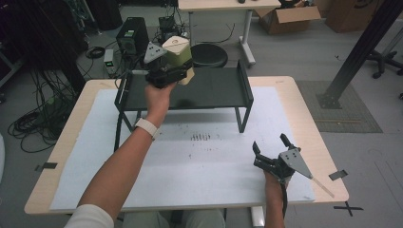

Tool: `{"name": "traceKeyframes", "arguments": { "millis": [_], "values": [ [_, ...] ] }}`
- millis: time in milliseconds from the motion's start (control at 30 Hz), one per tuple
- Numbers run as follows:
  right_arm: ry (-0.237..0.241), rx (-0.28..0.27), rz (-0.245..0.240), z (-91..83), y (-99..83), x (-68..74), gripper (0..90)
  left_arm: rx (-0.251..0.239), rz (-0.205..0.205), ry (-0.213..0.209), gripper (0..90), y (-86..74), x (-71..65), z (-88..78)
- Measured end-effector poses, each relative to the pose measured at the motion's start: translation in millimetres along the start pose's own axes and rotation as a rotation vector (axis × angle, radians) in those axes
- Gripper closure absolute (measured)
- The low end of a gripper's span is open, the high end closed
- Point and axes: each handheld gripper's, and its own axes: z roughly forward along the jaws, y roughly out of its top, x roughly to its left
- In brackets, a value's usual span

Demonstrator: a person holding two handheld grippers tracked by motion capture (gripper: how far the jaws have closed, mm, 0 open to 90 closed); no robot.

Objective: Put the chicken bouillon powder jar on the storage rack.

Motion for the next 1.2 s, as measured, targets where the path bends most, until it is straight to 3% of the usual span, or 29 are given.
{"name": "traceKeyframes", "arguments": {
  "millis": [267, 333, 533, 933, 1200],
  "values": [
    [0.000, 0.000, 0.000, 0.1, 0.0, -0.1, 0.0, 0.053, -0.030, 0.022, 29.6, -5.2, 5.9, 17.8],
    [0.000, -0.002, 0.002, -0.1, -0.1, -0.4, 0.0, 0.081, -0.058, 0.028, 29.6, -9.5, 9.2, 25.0],
    [0.000, -0.002, 0.002, -0.1, -0.1, -0.5, 0.0, 0.138, -0.054, 0.049, 29.6, -20.4, 11.4, 36.5],
    [0.001, -0.004, 0.006, -0.3, -0.1, -0.6, 0.0, 0.193, -0.039, 0.077, 29.5, -31.8, 6.2, 48.5],
    [0.001, -0.005, 0.006, -0.4, -0.1, -0.7, 0.0, 0.190, -0.019, 0.088, 29.5, -33.7, 4.0, 49.9]
  ]
}}
